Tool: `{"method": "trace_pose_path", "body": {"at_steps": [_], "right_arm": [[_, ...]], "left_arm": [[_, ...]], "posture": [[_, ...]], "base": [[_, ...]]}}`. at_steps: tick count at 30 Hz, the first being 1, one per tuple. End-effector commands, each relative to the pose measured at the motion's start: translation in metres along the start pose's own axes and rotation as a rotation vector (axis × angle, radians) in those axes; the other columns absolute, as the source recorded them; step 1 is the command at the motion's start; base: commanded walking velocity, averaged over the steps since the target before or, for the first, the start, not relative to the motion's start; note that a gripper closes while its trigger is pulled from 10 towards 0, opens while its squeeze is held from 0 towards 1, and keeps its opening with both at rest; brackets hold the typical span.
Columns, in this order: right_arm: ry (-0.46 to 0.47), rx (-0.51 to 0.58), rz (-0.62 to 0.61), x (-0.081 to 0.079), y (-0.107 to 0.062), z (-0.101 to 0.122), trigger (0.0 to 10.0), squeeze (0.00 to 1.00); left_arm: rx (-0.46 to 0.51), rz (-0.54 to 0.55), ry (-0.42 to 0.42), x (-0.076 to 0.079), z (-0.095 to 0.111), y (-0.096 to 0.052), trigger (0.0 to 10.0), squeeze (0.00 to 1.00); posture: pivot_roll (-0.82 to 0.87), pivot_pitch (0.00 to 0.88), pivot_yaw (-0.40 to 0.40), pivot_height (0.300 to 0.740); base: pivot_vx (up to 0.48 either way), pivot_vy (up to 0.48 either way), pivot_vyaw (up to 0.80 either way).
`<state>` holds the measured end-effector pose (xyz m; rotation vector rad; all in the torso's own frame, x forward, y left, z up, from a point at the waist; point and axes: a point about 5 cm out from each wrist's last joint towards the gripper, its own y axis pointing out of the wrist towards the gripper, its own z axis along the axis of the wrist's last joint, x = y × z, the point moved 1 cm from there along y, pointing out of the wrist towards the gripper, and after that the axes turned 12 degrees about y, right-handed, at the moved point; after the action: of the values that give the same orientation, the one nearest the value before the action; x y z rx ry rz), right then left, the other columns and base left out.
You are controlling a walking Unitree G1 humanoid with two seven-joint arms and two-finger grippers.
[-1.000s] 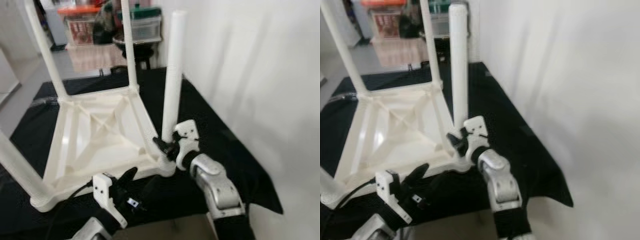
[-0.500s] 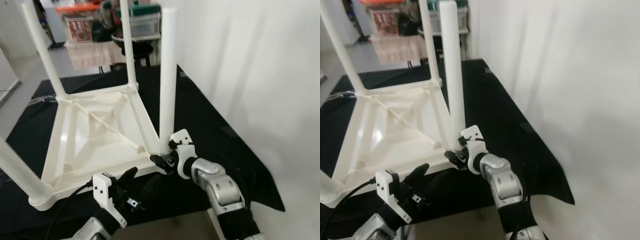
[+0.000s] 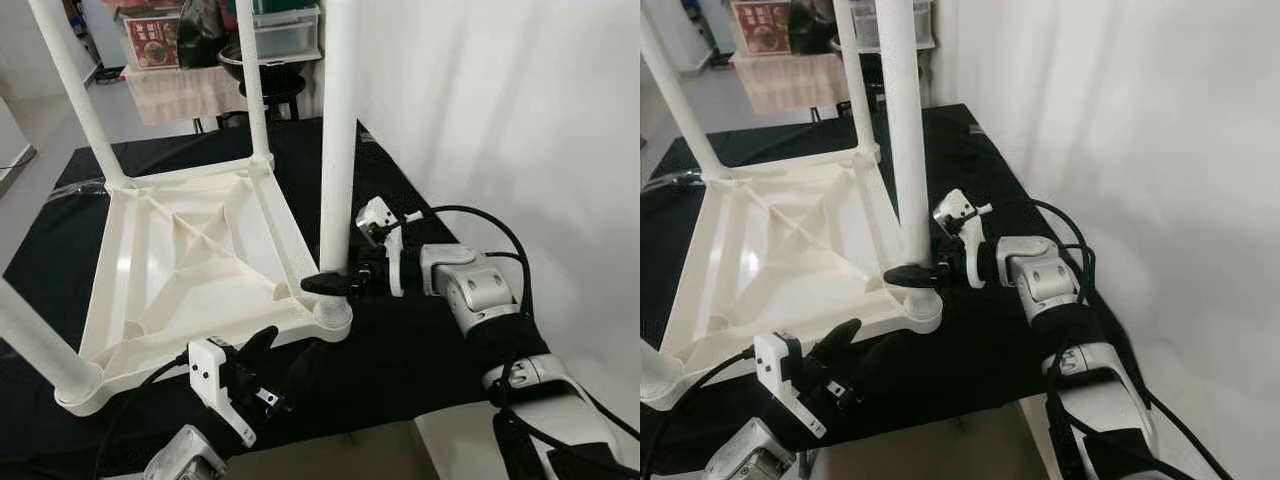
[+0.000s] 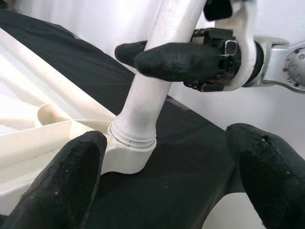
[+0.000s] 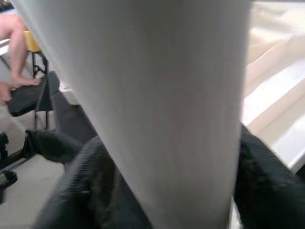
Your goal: Building children table
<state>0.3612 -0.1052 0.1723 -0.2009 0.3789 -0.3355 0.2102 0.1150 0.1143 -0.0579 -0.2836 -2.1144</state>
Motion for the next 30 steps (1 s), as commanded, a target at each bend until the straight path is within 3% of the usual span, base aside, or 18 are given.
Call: {"method": "trace_pose_path", "body": {"at_steps": [1,10,14,16,17,18,19,20,21,22,28,29,30], "right_arm": [[-0.01,-0.018,0.034,0.0,0.003,0.004,0.0,0.0],[0.019,-0.028,0.032,0.01,-0.002,-0.004,0.0,0.0],[0.048,0.013,-0.098,0.017,-0.012,-0.015,0.0,0.0],[0.048,0.013,-0.098,0.017,-0.012,-0.015,0.0,0.0],[0.096,0.086,-0.352,0.02,0.004,-0.029,0.0,0.0],[0.128,0.104,-0.642,0.012,0.011,-0.054,0.0,0.0],[0.128,0.104,-0.642,0.012,0.011,-0.054,0.0,0.0],[0.099,0.037,-0.669,-0.015,0.028,-0.078,0.0,0.0],[0.099,0.037,-0.669,-0.015,0.028,-0.078,0.0,0.0],[0.102,0.036,-0.708,-0.025,0.031,-0.082,0.0,0.0],[0.113,0.046,-0.662,-0.015,0.034,-0.069,0.0,0.0],[0.109,0.056,-0.649,-0.013,0.035,-0.064,0.4,0.0],[0.109,0.074,-0.639,-0.01,0.035,-0.059,10.0,0.0]], "left_arm": [[-0.015,0.015,0.002,-0.002,-0.004,-0.001,10.0,0.0],[-0.013,0.015,0.001,0.0,-0.004,-0.001,10.0,0.0],[-0.011,0.015,0.0,0.002,-0.003,-0.003,10.0,0.0],[-0.011,0.015,0.0,0.002,-0.003,-0.003,10.0,0.0],[-0.011,0.016,0.0,0.002,-0.002,-0.006,10.0,0.0],[-0.011,0.016,-0.001,0.002,-0.001,-0.007,10.0,0.0],[-0.011,0.016,-0.001,0.002,-0.001,-0.007,10.0,0.0],[-0.014,0.014,-0.003,0.002,-0.001,-0.008,10.0,0.0],[-0.014,0.014,-0.003,0.002,-0.001,-0.008,10.0,0.0],[-0.018,0.01,-0.007,0.002,-0.001,-0.009,10.0,0.0],[-0.019,0.01,-0.007,0.004,0.0,-0.01,10.0,0.0],[-0.014,0.022,-0.007,0.003,0.001,-0.011,10.0,0.0],[-0.013,0.028,-0.007,0.003,0.001,-0.011,10.0,0.0]], "posture": [[0.02,0.0,-0.007,0.74],[0.02,0.0,-0.01,0.74],[0.01,0.0,-0.013,0.74],[0.01,0.0,-0.013,0.74],[0.0,0.0,-0.015,0.74],[-0.02,0.0,-0.002,0.74],[-0.02,0.0,-0.002,0.74],[-0.02,0.0,0.013,0.74],[-0.02,0.0,0.013,0.74],[-0.03,0.0,0.004,0.74],[-0.01,0.0,-0.005,0.74],[0.0,0.0,-0.002,0.74],[0.0,0.0,-0.001,0.74]], "base": [[0.0,0.0,0.0],[0.0,0.0,0.0],[0.0,0.0,0.0],[0.0,0.0,0.0],[0.0,0.0,0.0],[0.0,0.0,0.0],[0.0,0.0,0.0],[0.0,0.0,0.0],[0.0,0.0,0.0],[0.0,0.0,0.0],[0.0,0.0,0.0],[0.0,0.0,0.0],[0.0,0.0,0.0]]}}
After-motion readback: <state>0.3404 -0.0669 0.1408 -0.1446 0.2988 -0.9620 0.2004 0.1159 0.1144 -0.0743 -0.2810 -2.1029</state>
